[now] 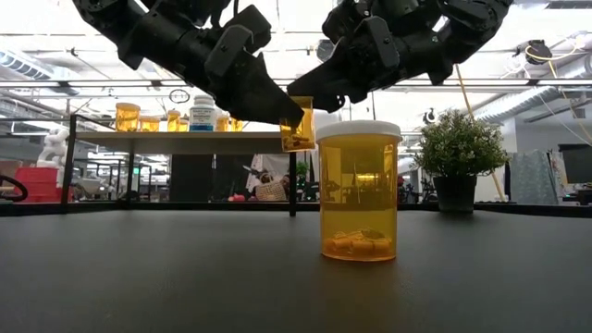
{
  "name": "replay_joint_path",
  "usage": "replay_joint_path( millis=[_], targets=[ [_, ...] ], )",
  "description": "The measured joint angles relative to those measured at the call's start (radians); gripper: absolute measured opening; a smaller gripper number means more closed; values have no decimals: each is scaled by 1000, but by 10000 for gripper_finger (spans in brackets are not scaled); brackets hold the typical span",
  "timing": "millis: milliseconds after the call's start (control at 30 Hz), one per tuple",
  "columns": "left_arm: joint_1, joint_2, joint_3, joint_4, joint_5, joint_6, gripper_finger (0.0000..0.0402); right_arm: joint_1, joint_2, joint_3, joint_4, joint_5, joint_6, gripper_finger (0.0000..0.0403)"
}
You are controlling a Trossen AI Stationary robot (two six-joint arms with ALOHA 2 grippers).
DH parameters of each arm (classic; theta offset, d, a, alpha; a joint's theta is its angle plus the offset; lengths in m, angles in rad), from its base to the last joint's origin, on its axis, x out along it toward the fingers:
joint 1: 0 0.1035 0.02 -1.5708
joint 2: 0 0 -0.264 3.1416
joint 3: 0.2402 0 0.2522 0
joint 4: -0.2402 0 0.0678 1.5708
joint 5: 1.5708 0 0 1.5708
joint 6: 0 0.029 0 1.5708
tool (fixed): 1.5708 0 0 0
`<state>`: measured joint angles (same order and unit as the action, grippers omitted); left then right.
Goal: Pick and place medicine bottles onto shelf by color
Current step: Put the large orange pill bottle on the shelf
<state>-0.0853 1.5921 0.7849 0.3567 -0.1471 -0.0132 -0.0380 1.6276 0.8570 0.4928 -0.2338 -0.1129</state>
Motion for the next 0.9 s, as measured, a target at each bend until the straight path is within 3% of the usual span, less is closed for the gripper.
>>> replay_joint_path(
  millis=[200,400,600,900],
  targets=[
    [-4,0,0,3,-6,-37,213,0,0,0,0,-4,-2,220],
    [-34,-35,3,-47,-51,-59,281,0,-3,0,-6,-12,-3,214],
    [-61,-157,6,-191,-72,-81,335,-1,-29,-1,-27,-5,-1,212],
    [-122,-221,6,-293,-154,-96,334,-3,-66,-2,-34,-5,5,214]
  ],
)
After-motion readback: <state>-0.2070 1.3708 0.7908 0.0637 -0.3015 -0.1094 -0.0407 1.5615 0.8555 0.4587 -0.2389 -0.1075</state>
